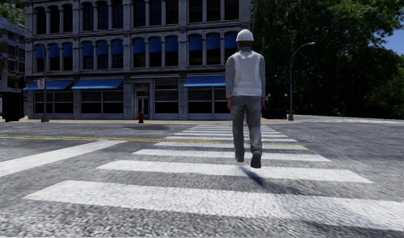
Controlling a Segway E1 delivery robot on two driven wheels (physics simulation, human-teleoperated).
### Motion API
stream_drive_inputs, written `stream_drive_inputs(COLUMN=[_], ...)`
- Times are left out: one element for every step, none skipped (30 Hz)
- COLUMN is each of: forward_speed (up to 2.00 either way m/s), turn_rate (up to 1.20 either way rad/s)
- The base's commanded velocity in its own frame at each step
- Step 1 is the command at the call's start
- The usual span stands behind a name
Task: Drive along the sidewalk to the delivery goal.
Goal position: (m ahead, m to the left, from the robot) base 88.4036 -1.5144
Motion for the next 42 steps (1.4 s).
stream_drive_inputs(forward_speed=[1.39,1.39,1.39,1.39,1.39,1.39,1.39,1.39,1.39,1.39,1.39,1.39,1.39,1.39,1.39,1.39,1.37,1.37,1.37,1.37,1.37,1.37,1.37,1.37,1.36,1.36,1.34,1.32,1.31,1.31,1.28,1.25,1.2,1.2,1.15,1.14,1.13,1.13,1.13,1.13,1.13,1.13], turn_rate=[0.45,0.45,0.0,0.0,0.0,0.0,0.0,0.0,0.0,0.0,0.0,0.0,0.0,0.0,0.0,0.0,0.0,0.0,0.0,0.0,0.0,0.0,0.0,0.0,0.0,0.0,0.0,0.0,-0.04,-0.04,-0.11,-0.14,-0.15,-0.15,-0.15,-0.15,-0.15,-0.15,-0.15,-0.15,-0.15,-0.15])
